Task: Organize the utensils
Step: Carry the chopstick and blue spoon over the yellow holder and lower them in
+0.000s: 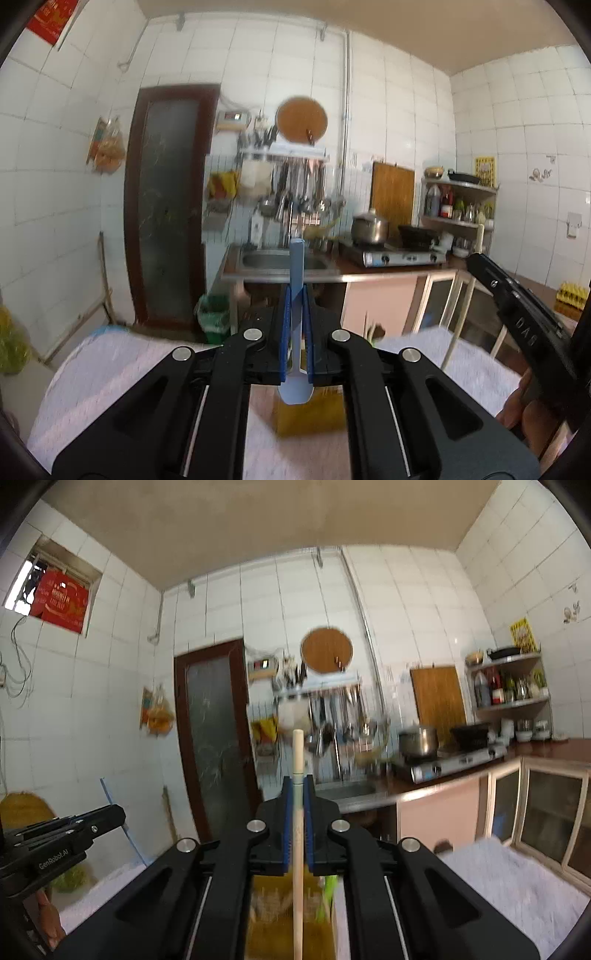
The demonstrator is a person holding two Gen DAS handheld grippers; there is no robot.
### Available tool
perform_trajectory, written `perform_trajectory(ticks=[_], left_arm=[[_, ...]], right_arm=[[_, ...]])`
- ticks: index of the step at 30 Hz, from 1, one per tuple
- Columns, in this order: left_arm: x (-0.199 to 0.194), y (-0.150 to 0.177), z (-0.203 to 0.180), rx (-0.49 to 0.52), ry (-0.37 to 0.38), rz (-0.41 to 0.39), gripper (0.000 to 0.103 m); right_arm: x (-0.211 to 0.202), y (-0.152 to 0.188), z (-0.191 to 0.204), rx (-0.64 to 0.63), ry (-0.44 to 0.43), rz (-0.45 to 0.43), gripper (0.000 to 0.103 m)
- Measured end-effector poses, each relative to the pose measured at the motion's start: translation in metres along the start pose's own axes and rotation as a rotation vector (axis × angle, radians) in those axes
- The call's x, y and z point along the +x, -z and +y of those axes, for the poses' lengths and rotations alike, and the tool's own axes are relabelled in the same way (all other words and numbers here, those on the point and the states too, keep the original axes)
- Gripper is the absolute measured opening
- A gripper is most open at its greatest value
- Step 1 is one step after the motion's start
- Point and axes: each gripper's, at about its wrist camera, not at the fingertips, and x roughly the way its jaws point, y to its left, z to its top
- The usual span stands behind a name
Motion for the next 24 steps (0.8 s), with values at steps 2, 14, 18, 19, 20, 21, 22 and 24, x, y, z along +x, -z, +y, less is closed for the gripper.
perform_trajectory(ticks=[2,14,18,19,20,21,22,24], left_arm=[[0.018,-0.011,-0.003,-0.007,0.006,-0.018,0.006],[0.115,0.046,0.002,-0.013,0.039,0.129,0.006],[0.128,0.063,0.008,-0.021,0.037,0.178,0.006],[0.130,0.066,0.008,-0.019,0.037,0.188,0.006],[0.133,0.071,0.007,-0.012,0.035,0.201,0.006],[0.136,0.075,0.007,-0.002,0.031,0.210,0.006],[0.138,0.080,0.005,0.011,0.024,0.227,0.006],[0.139,0.085,0.008,0.017,0.013,0.243,0.006]], right_arm=[[0.015,-0.006,0.000,-0.008,0.024,-0.043,0.006],[0.091,0.051,-0.012,0.008,0.007,0.021,0.006],[0.094,0.067,-0.016,-0.010,0.002,0.072,0.006],[0.094,0.070,-0.018,-0.011,0.004,0.083,0.006],[0.095,0.073,-0.019,-0.008,0.005,0.095,0.006],[0.096,0.076,-0.022,-0.003,0.004,0.109,0.006],[0.099,0.079,-0.025,0.005,0.001,0.133,0.006],[0.099,0.083,-0.030,0.016,0.001,0.162,0.006]])
